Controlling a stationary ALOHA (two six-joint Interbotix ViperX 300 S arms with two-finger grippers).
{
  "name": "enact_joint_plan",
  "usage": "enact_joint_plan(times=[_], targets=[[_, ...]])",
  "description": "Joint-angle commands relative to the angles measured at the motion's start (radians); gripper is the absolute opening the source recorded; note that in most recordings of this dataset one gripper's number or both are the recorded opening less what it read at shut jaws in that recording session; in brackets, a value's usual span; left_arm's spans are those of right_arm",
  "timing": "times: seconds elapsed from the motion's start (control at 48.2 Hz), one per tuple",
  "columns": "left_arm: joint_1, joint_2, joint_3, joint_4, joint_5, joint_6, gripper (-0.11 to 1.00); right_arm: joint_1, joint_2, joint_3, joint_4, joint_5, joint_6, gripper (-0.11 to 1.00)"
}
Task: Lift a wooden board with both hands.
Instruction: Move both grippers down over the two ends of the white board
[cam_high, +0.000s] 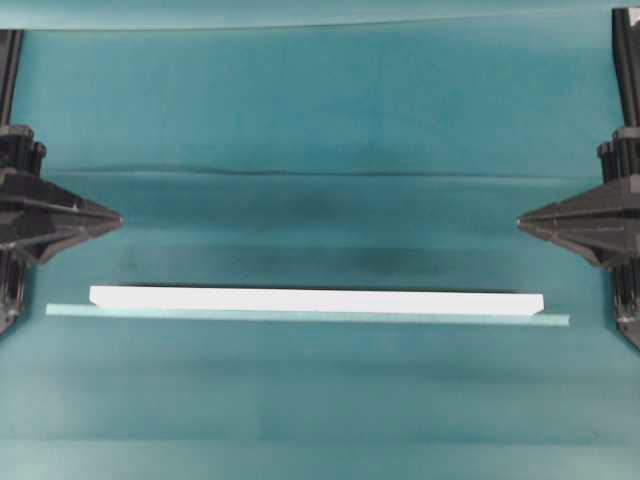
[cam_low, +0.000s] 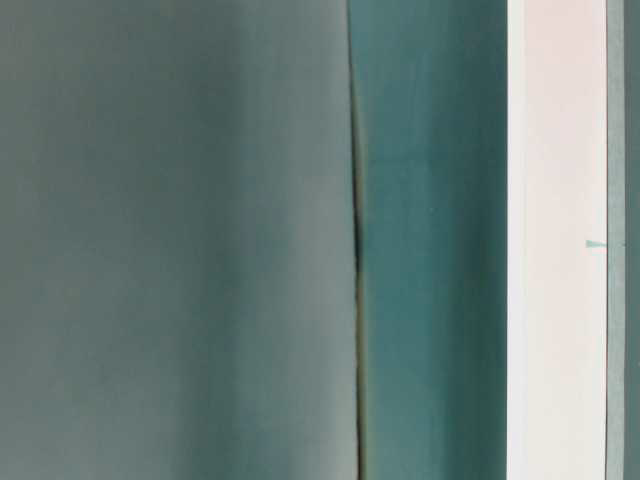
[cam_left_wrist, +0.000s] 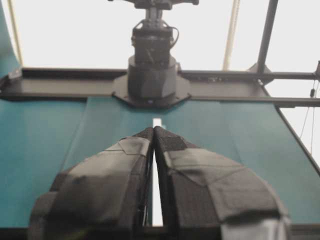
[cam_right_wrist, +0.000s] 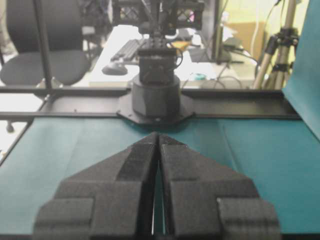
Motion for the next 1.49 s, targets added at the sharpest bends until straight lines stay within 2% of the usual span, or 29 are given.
enact_joint_plan(times=[0.0, 0.062, 0.104, 0.124, 0.166, 0.269, 0.373, 0.477, 0.539, 0.705, 0.788, 0.974, 1.078, 1.244, 1.347, 1.472], targets=[[-0.015, 0.126, -0.083, 0.003, -0.006, -0.083, 0.14, -0.006, 0.021, -0.017, 0.029, -0.009, 0.026, 0.1], [-0.015, 0.19, -0.132, 0.009, 0.0, -0.143, 0.2, -0.008, 0.041, -0.029, 0.16, 0.005, 0.048, 0.13], [-0.015, 0.232, -0.164, 0.014, 0.012, -0.176, 0.27, -0.008, 0.052, -0.034, 0.222, 0.017, 0.067, 0.07], [-0.015, 0.247, -0.176, 0.015, 0.023, -0.189, 0.26, -0.005, 0.055, -0.032, 0.241, 0.026, 0.08, 0.04], [-0.014, 0.27, -0.201, 0.015, 0.054, -0.209, 0.19, 0.005, 0.054, -0.032, 0.249, 0.054, 0.089, 0.0], [-0.005, 0.288, -0.259, 0.017, 0.156, -0.213, 0.04, 0.023, 0.038, -0.035, 0.249, 0.13, 0.091, 0.0], [0.003, 0.284, -0.307, 0.017, 0.276, -0.212, 0.0, 0.018, 0.017, -0.051, 0.258, 0.221, 0.112, 0.0], [0.011, 0.282, -0.359, 0.017, 0.428, -0.212, 0.0, -0.005, 0.011, -0.086, 0.316, 0.347, 0.181, 0.0], [0.011, 0.285, -0.388, 0.017, 0.506, -0.212, 0.0, -0.032, 0.015, -0.109, 0.308, 0.44, 0.204, 0.0], [0.012, 0.308, -0.445, 0.017, 0.673, -0.212, 0.0, -0.077, 0.037, -0.19, 0.265, 0.724, 0.204, 0.0], [0.012, 0.339, -0.474, 0.017, 0.75, -0.212, 0.0, -0.097, 0.067, -0.241, 0.25, 0.825, 0.204, 0.0], [0.011, 0.434, -0.554, 0.018, 0.907, -0.206, 0.0, -0.098, 0.202, -0.357, 0.209, 1.028, 0.199, 0.0], [0.008, 0.471, -0.595, 0.018, 1.008, -0.173, 0.0, -0.095, 0.304, -0.434, 0.184, 1.144, 0.19, 0.0], [0.008, 0.517, -0.657, 0.018, 1.118, -0.091, 0.0, -0.078, 0.443, -0.517, 0.153, 1.261, 0.121, 0.0], [0.018, 0.546, -0.678, 0.018, 1.147, -0.063, 0.0, -0.072, 0.529, -0.572, 0.152, 1.312, 0.054, 0.0], [0.041, 0.577, -0.69, 0.021, 1.158, -0.055, 0.0, -0.072, 0.592, -0.624, 0.152, 1.319, -0.034, 0.0]])
